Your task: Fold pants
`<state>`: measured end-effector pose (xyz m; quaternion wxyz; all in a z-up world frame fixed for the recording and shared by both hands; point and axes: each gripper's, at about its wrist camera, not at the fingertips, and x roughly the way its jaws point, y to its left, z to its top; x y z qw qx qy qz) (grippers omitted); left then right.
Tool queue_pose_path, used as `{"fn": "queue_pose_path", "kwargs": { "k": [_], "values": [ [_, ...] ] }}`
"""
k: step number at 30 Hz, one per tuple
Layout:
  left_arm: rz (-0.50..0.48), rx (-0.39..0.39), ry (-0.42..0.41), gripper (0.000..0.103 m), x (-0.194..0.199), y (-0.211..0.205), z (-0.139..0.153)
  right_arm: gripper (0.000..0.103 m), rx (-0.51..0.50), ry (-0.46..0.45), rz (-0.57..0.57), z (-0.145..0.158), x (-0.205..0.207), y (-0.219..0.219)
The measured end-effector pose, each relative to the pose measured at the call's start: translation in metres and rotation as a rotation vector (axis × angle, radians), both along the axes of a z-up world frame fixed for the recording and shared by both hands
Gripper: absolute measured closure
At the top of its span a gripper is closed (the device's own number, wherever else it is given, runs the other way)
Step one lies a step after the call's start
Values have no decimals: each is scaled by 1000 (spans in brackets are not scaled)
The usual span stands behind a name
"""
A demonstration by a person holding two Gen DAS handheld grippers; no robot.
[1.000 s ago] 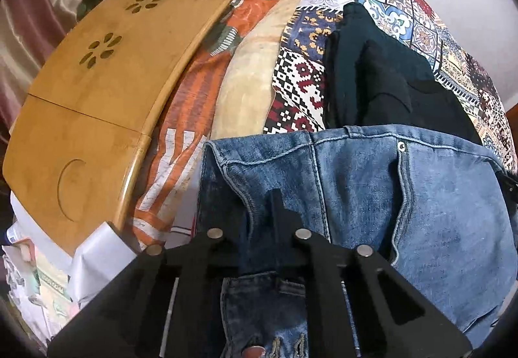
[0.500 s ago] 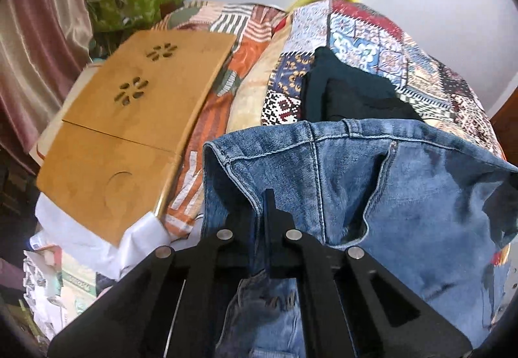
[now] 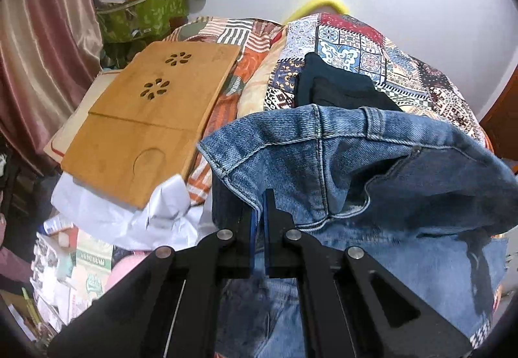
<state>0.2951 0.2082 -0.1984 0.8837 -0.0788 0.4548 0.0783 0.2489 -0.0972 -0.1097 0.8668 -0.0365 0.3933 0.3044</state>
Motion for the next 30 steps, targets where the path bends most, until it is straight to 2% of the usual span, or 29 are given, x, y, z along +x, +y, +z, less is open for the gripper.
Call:
{"fn": "queue_pose_path", "kwargs": {
  "k": [4,9,16,21,23,27,30],
  "values": [
    [10,13,-4,100,-28,5,-4,98,29,5,-6,-6,-28,0],
    [13,41,29,100,-59,8,-20,98,46,20,2,-15,-58,2],
    [33,-34,118,100,-92,14,-63,98,38,74,22,-44,-93,6],
    [53,-85,183,97,-106,14,-90,98,62,144,10,-68,-100,4],
    [46,-71,201,97,-112,12,-92,95,68,172,15,-73,-101,4],
    [7,17,188,96,-131,1,-78,93,75,201,19,-78,-99,-3],
    [-10,69,152,87,-142,-6,-54,86,83,220,15,-73,-100,-10]
  ]
}}
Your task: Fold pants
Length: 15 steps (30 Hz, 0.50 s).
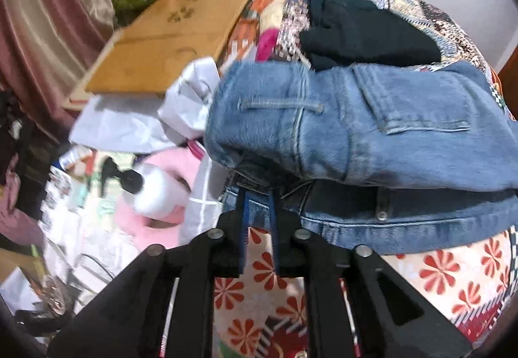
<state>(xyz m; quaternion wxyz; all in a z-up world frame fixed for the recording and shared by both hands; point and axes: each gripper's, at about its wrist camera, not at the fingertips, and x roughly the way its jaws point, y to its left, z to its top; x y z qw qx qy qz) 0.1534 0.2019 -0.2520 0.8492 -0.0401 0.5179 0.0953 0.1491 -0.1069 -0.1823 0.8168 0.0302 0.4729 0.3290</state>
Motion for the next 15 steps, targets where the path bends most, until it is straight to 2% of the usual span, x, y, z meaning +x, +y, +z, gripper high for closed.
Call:
{"fn": "queue_pose_path", "kwargs": {
  "k": [2,3,4,5,6,9,11,15],
  "values": [
    [2,-1,-30,69,-2,-1,15,77,-3,-13,-16,8,-1,-8],
    [4,-6,-46,62,-1,-2,21,67,-8,-28,-25,11,-2,-10],
    [6,-6,-59,49,0,-3,26,57,-18,-47,-36,15,-3,-13],
    [5,-3,-73,40,3,-7,32,52,-35,-79,-53,20,-5,-18],
    [-2,1,-88,38,7,-12,37,46,-52,-108,-68,24,-6,-23],
    [-27,-5,-107,36,25,-27,47,41,-118,-182,-123,34,-6,-41],
    [-49,-22,-117,32,41,-42,52,40,-141,-201,-179,37,-2,-59],
    [-90,-81,-128,31,75,-73,58,40,-175,-207,-299,40,8,-100]
  ]
}}
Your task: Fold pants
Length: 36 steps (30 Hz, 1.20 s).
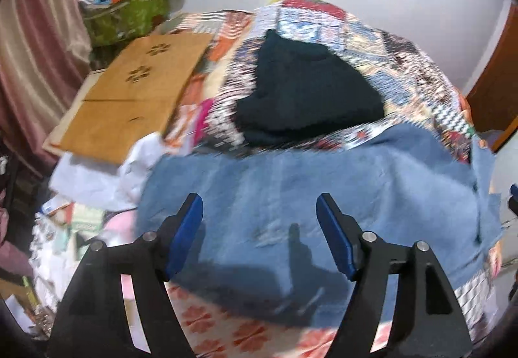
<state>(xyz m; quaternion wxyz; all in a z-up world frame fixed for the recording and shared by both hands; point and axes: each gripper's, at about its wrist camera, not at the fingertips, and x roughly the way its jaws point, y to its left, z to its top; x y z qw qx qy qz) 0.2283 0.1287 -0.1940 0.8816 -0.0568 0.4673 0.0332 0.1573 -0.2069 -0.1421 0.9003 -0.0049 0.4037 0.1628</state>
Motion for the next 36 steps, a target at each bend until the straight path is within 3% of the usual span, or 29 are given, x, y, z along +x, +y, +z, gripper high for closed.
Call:
{"fn": "queue_pose_path", "kwargs": {
  "k": [4,10,16,25,30,32,34,36],
  "values": [
    [-43,-62,5,31,29,-31,0,40,-22,20,-125,-7,11,-45],
    [-123,-52,24,30,70,-84,-4,39,-95,58,-252,-22,31,-92],
    [-184,6,31,21,94,-121,-13,39,-104,81,-299,-41,66,-122],
    [-225,87,58,19,114,-149,-30,39,-76,131,-356,-75,140,-153],
    [-204,70,68,19,122,-149,-39,39,-69,172,-370,-92,181,-160],
    [-197,62,69,19,124,-149,-40,46,-63,207,-392,-103,192,-163],
    [-193,60,72,18,126,-149,-41,61,-48,250,-411,-117,201,-168],
    [-187,61,73,18,127,-150,-41,64,2,268,-412,-129,202,-172]
  ]
}}
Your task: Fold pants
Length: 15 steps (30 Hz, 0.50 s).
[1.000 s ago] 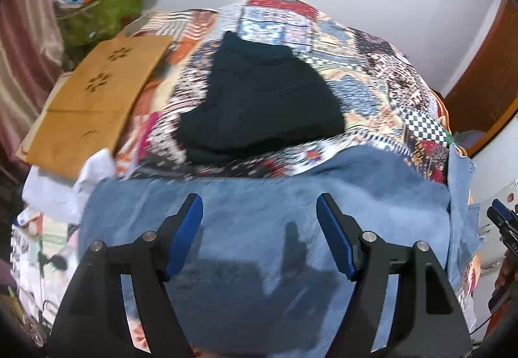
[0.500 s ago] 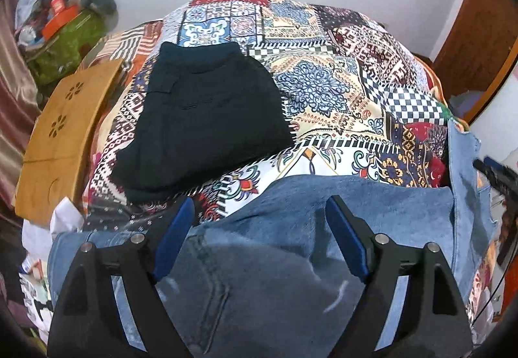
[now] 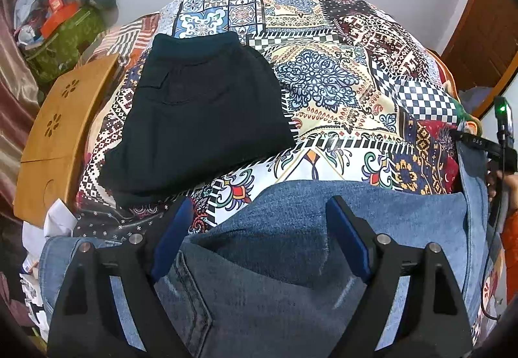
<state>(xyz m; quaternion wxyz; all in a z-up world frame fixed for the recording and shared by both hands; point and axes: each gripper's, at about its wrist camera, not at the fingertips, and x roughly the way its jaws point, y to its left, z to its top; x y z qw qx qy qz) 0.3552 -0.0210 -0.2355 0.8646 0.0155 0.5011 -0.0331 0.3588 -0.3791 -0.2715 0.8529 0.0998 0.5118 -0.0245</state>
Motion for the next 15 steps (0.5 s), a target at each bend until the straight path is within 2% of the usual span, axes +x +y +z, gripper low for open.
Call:
{"fn": "queue_pose_path", "kwargs": {
  "k": [2,4,6,9,15],
  "values": [
    [4,6,0,18,0,-2,0,68,0,-12,-6,-2,-5,-1],
    [6,19,-3,18,0,-4,1,87,-21,-18,-8,2,-11,-2],
    [7,42,-2,18,-3,-6,2,93,14,-26,-10,9,-18,-8],
    [4,48,9,18,-9,-7,5,95,9,-68,-29,33,-37,-15],
    [-2,76,7,18,-30,-12,15,95,1,-201,-32,98,-86,-36]
  ]
}}
